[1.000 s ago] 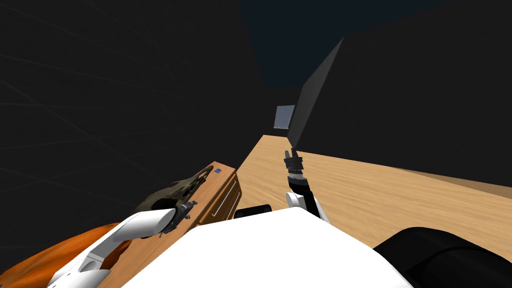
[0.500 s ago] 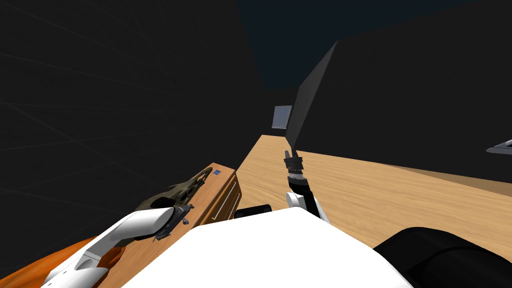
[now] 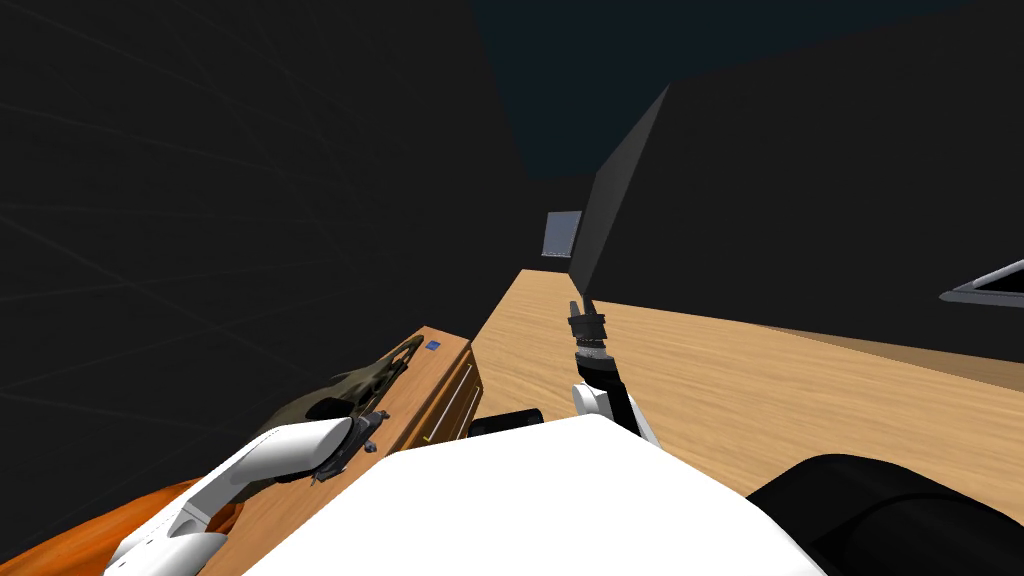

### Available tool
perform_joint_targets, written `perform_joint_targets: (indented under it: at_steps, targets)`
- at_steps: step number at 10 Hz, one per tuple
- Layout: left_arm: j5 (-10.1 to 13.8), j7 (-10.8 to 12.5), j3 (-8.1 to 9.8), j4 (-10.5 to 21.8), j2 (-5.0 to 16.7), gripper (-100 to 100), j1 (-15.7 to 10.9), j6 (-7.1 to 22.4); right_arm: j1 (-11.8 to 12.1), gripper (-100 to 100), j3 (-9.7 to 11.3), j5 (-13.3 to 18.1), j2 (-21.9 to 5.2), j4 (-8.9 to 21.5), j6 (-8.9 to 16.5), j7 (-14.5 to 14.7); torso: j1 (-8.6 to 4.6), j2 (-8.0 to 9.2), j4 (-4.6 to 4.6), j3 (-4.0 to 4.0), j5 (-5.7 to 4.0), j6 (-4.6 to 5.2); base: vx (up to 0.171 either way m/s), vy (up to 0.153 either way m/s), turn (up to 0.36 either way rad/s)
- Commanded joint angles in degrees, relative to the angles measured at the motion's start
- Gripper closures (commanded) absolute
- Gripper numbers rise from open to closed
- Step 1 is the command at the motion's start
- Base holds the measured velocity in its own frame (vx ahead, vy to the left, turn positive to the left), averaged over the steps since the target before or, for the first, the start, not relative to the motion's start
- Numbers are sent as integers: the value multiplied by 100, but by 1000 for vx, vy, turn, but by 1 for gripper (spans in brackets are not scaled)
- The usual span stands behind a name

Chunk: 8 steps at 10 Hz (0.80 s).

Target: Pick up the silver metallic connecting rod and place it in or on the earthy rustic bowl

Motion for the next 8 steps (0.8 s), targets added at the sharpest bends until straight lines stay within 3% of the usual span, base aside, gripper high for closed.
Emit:
perform_joint_targets:
  at_steps: [1, 5, 6, 7, 8]
  targets:
    - [0, 0, 0, 0, 0, 100, 0, 0, 0, 0, 0, 0, 0, 0, 0, 0, 0, 0, 0, 0, 0, 0, 0, 0, 0]
    - [4, -2, 0, -3, 0, 100, 1, 3, 0, 0, 0, 0, 0, 0, 0, 0, -5, -5, -1, -3, -1, 1, 0, 0, 0]
    - [4, -2, 0, -3, 0, 0, 1, 4, 0, 0, 0, 0, 0, 0, 0, 0, -5, -5, -1, -3, 0, 1, 0, 0, 0]
    - [92, -3, 75, -162, 87, 100, 36, 136, 0, 0, 0, 0, 0, 0, 0, 0, -4, -5, -1, -3, 0, 1, 4, -14, 68]
    - [133, 0, 110, -250, 129, 100, 54, 207, 0, 0, 0, 0, 0, 0, 0, 0, -10, -5, 0, -2, -4, -2, 9, -27, 72]
